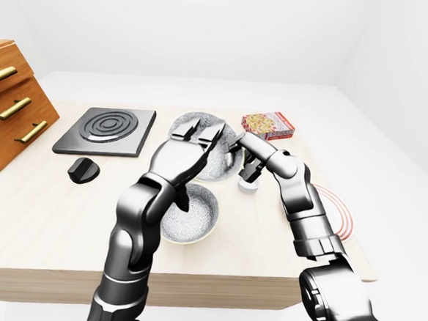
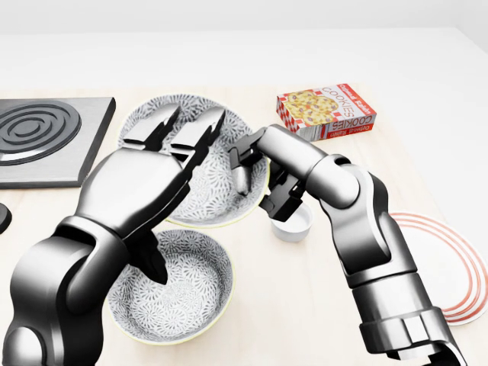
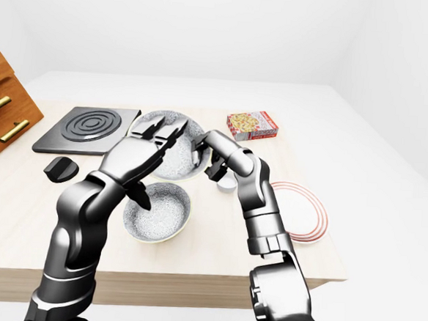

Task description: Pick the akita bowl from table center and place it on the plate.

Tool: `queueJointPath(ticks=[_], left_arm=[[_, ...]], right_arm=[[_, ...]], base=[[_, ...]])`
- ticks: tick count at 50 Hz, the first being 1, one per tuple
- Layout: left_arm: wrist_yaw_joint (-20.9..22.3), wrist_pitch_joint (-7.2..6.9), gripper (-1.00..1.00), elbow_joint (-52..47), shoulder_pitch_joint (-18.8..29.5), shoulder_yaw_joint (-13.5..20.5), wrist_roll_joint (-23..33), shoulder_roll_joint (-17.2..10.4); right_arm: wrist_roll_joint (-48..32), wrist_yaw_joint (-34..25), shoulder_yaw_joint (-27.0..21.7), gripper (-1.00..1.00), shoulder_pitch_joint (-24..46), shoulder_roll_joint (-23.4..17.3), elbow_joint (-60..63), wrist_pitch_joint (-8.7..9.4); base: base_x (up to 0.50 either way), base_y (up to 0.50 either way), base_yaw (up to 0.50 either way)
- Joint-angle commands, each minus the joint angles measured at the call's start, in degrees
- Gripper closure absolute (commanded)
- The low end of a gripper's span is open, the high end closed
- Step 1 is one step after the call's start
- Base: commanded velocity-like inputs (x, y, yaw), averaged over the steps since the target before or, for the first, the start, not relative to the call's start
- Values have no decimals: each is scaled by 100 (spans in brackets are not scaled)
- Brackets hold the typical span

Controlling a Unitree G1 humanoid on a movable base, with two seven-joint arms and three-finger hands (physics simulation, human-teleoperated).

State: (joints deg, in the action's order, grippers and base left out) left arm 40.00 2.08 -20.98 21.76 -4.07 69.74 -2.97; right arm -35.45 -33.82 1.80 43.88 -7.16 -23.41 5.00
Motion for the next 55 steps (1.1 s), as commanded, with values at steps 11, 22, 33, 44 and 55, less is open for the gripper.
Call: queueJointPath(ticks=[11,22,33,44,55], left_arm=[[0,-708,-100,-415,1051,320,-634,-239],[0,-708,-100,-491,1283,601,-797,-636],[0,-708,-100,218,958,886,-1091,-1024],[-112,-708,-100,1308,972,952,-1353,-1259],[-350,-708,-100,1663,1008,865,-1401,-1231]], right_arm=[[370,189,-139,100,280,-91,-529,0],[310,117,-197,100,288,-240,-544,0],[258,3,-310,100,129,-473,-330,0],[190,-421,-610,100,-663,-894,805,0],[196,-579,-947,100,-1265,-1247,1360,0]], base=[[0,0,0],[0,0,0],[0,0,0],[0,0,0],[0,0,0]])
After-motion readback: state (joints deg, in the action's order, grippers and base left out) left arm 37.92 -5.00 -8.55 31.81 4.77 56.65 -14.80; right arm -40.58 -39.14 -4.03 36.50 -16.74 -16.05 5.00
